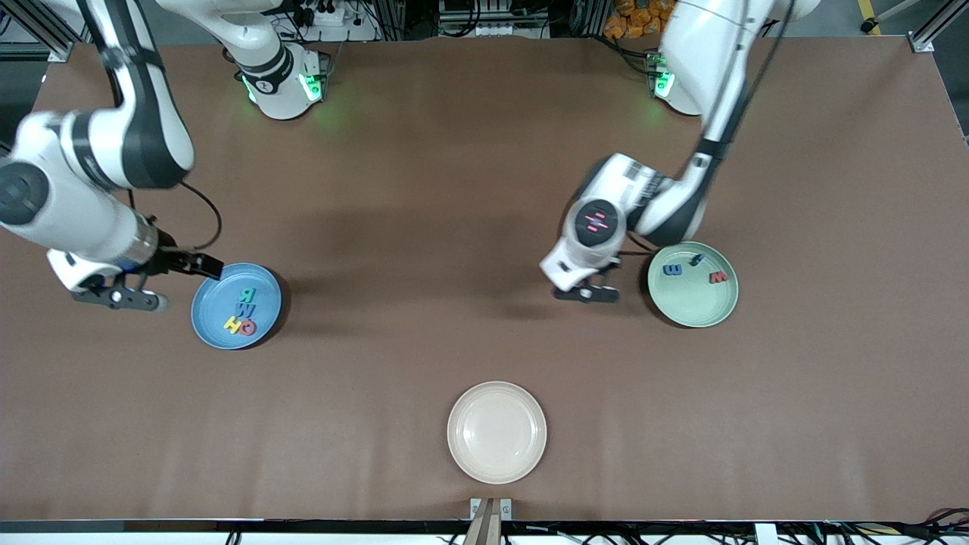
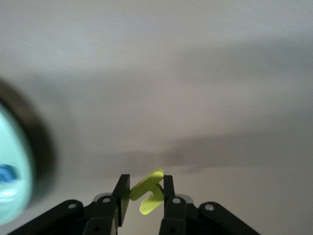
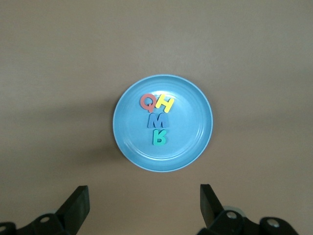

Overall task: Sort uppercase to blue plate, lowercase to green plate
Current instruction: 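Carry the yellow h toward the green plate while the right gripper withdraws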

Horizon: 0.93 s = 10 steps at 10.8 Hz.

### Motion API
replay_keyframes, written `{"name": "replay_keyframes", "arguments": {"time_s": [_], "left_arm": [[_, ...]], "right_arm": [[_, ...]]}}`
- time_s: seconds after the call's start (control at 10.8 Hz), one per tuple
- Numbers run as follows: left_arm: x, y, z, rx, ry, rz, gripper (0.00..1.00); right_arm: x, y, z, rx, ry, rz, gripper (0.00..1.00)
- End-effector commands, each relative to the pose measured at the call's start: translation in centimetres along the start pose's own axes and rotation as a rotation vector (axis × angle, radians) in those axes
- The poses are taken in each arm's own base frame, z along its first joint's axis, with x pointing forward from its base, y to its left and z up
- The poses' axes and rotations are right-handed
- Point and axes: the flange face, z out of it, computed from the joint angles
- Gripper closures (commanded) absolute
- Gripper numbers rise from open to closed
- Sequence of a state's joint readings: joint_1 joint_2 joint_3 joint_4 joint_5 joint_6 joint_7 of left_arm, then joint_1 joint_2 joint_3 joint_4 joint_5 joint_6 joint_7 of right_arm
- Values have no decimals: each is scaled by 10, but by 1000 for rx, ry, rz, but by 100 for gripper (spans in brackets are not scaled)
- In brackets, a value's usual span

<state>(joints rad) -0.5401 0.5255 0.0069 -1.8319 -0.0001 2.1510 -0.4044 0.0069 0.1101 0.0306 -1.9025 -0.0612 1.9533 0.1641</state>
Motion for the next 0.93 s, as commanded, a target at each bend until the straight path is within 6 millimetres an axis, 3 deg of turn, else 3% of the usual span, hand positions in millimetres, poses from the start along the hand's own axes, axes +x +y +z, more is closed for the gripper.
{"name": "replay_keyframes", "arguments": {"time_s": [0.0, 0.19, 0.37, 0.46, 0.56, 0.84], "left_arm": [[-8, -89, -3, -44, -46, 47, 73], [-19, -158, -4, -64, -63, 92, 73], [-41, -229, 8, -64, -95, 168, 74], [-51, -243, 22, -63, -126, 166, 74], [-59, -244, 36, -47, -157, 183, 74], [-57, -245, 40, -46, -154, 178, 74]], "right_arm": [[-26, -7, -61, 55, 34, -63, 0], [-27, -19, -124, 80, 72, -108, 0], [-27, -17, -186, 90, 137, -122, 0], [-29, -21, -210, 94, 171, -138, 0], [-32, -28, -223, 96, 185, -157, 0], [-40, -28, -225, 81, 138, -214, 0]]}}
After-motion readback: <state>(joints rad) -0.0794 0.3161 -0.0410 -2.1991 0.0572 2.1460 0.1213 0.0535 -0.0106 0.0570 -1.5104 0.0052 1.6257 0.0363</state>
